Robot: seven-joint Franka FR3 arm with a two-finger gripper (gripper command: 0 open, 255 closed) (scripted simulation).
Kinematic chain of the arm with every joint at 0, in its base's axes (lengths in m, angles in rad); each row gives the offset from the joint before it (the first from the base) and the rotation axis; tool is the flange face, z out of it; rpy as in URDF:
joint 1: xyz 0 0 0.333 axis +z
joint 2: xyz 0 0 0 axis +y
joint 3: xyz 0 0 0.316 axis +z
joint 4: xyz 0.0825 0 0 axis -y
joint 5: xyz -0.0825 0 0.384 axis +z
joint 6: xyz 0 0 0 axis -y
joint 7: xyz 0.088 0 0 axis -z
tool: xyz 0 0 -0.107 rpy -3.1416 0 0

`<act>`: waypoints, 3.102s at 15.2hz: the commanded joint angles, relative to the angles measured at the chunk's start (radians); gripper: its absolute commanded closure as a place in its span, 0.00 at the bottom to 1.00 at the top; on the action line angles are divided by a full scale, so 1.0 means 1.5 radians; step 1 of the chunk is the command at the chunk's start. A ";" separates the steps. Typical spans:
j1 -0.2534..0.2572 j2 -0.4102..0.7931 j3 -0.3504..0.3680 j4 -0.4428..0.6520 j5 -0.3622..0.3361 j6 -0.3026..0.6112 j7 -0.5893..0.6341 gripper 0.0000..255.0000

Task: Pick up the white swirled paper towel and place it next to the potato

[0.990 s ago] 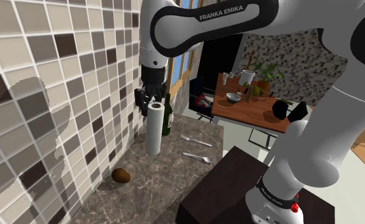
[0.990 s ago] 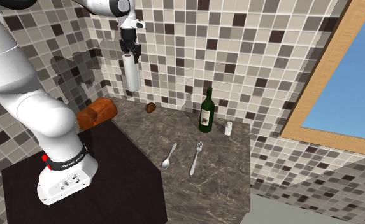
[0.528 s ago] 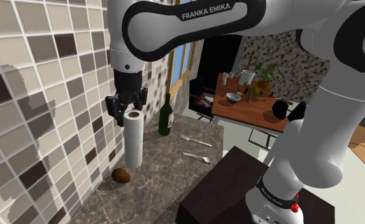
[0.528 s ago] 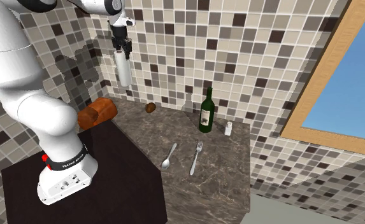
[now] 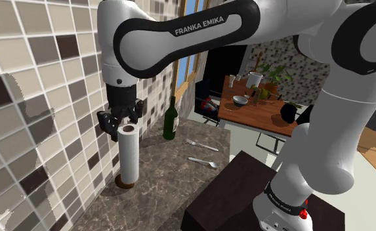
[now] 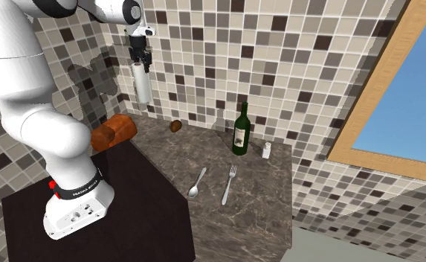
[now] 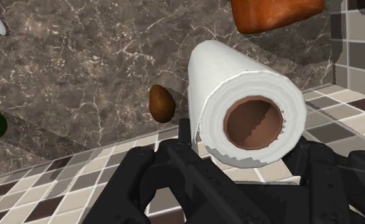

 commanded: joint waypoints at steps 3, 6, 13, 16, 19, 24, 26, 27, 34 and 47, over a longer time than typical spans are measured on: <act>0.001 0.011 0.000 -0.022 -0.003 0.033 0.000 1.00; 0.001 0.020 -0.001 -0.038 -0.005 0.058 0.001 1.00; 0.003 0.046 -0.002 -0.071 -0.012 0.116 0.003 1.00; 0.004 0.059 -0.003 -0.082 -0.016 0.140 0.004 1.00; 0.006 0.073 -0.004 -0.093 -0.020 0.164 0.006 1.00; 0.008 0.099 -0.006 -0.107 -0.027 0.203 0.009 1.00; 0.009 0.110 -0.008 -0.112 -0.031 0.218 0.011 1.00; 0.010 0.115 -0.008 -0.114 -0.033 0.226 0.011 1.00; 0.015 0.158 -0.015 -0.125 -0.046 0.278 0.017 1.00; 0.027 0.240 -0.030 -0.127 -0.069 0.361 0.029 1.00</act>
